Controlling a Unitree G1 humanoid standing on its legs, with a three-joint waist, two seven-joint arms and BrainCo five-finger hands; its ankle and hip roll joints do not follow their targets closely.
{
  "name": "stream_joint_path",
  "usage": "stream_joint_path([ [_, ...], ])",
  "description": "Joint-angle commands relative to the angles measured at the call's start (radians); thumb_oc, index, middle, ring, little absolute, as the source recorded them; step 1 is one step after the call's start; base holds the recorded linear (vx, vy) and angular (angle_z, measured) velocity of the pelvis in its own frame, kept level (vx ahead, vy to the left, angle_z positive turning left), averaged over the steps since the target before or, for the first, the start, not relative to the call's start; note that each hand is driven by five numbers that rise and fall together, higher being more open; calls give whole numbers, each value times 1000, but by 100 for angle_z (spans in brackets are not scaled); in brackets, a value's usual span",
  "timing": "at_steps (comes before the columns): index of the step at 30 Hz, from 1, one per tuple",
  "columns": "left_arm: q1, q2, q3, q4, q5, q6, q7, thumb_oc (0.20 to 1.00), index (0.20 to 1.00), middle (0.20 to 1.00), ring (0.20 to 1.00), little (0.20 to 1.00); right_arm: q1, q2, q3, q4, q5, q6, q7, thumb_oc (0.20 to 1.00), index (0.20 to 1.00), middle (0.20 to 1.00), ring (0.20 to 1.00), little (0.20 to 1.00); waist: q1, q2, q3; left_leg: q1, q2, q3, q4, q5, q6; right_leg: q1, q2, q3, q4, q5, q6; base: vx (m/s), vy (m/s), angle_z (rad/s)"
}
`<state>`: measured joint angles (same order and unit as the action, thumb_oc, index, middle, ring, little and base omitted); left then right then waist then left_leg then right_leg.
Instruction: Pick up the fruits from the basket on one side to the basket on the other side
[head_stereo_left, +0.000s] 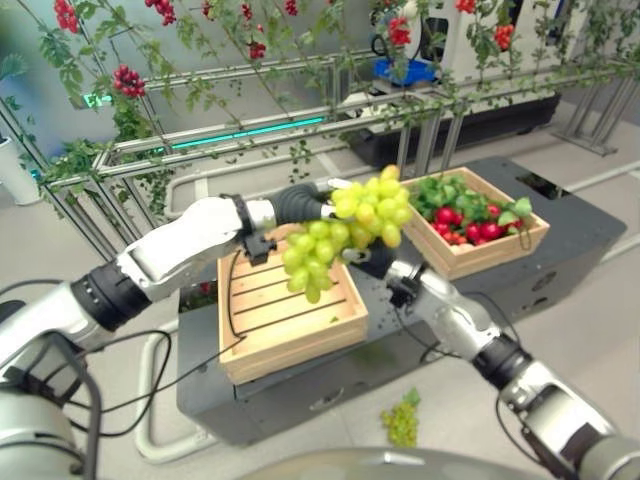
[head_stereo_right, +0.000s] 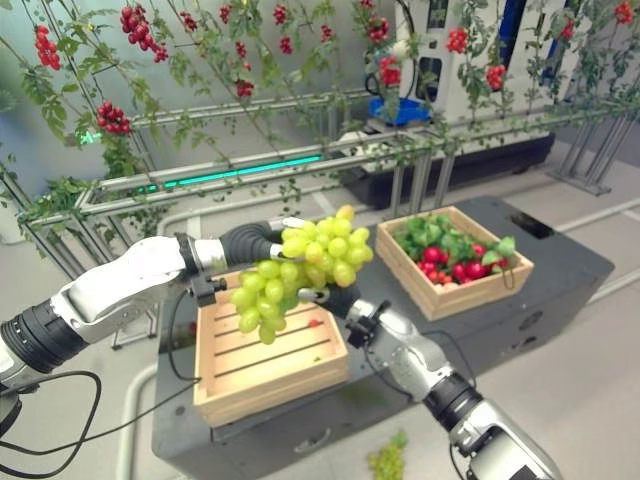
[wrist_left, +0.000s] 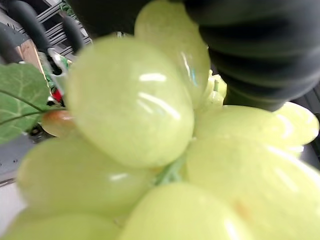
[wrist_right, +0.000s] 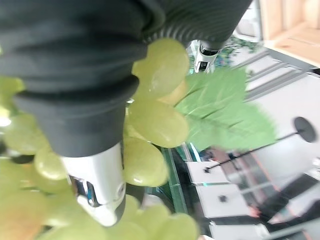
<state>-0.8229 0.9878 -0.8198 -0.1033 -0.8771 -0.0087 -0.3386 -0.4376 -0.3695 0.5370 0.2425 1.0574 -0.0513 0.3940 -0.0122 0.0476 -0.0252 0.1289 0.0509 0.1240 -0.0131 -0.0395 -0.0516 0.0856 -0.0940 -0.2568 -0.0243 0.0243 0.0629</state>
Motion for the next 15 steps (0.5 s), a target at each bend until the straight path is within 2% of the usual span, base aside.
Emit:
stream_joint_path([
  [1,8,-16,47,23,10,-55,3,200,200,200,200,200,-73,74,-105,-78,103,-115,-24,1000,1000,1000,1000,1000,-7,-45,-19,9,-54,-1,23,-44,29,2,1,25,45,-20,64,-3,3,5],
  [15,21,-46,79,28,26,-64,7,200,200,200,200,200,-81,93,-132,-131,114,-137,-22,1000,1000,1000,1000,1000,-7,-43,-22,8,-56,-7,22,-44,30,3,1,24,40,-19,64,0,0,1],
])
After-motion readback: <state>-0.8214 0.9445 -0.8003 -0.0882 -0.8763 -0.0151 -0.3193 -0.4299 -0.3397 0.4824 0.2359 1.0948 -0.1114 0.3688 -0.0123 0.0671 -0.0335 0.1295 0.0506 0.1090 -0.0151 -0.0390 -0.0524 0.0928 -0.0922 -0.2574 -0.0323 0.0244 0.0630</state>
